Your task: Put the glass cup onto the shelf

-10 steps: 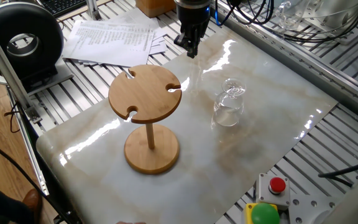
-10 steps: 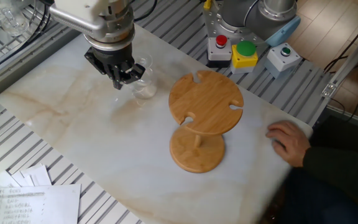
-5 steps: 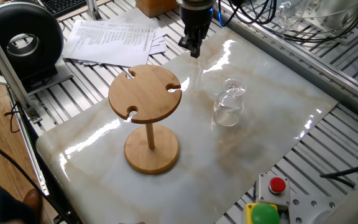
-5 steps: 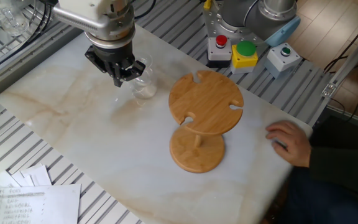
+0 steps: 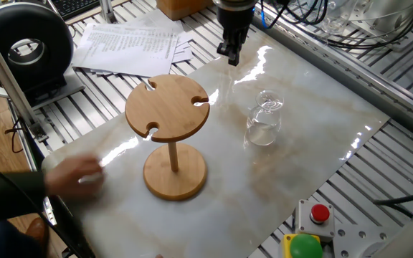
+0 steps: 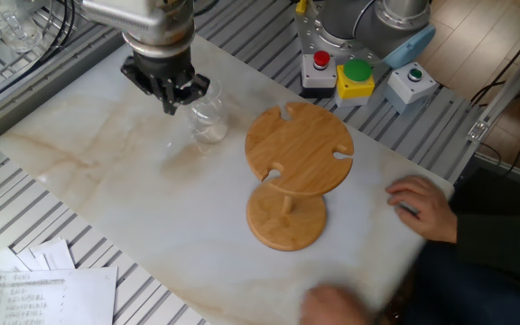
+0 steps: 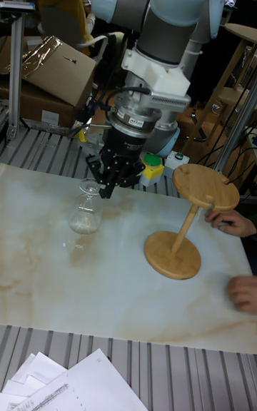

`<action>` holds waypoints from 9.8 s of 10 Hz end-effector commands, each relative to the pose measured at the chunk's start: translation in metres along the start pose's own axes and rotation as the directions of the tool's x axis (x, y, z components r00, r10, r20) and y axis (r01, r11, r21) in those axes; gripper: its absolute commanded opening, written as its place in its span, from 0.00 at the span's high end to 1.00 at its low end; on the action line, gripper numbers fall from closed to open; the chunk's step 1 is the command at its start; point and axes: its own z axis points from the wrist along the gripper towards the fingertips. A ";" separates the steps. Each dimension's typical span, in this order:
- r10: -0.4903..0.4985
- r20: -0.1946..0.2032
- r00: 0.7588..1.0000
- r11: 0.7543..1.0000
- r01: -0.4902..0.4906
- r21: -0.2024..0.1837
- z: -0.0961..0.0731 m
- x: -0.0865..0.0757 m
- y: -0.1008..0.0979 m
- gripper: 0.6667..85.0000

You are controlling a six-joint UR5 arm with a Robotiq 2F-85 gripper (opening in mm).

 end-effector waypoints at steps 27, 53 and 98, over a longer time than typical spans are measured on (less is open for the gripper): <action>-0.081 0.064 0.995 0.991 0.087 -0.100 0.033 0.087 0.028 0.00; -0.100 0.109 0.989 0.986 0.113 -0.119 0.076 0.099 0.035 0.31; -0.051 0.161 0.986 0.968 0.089 -0.234 -0.101 -0.053 0.155 1.00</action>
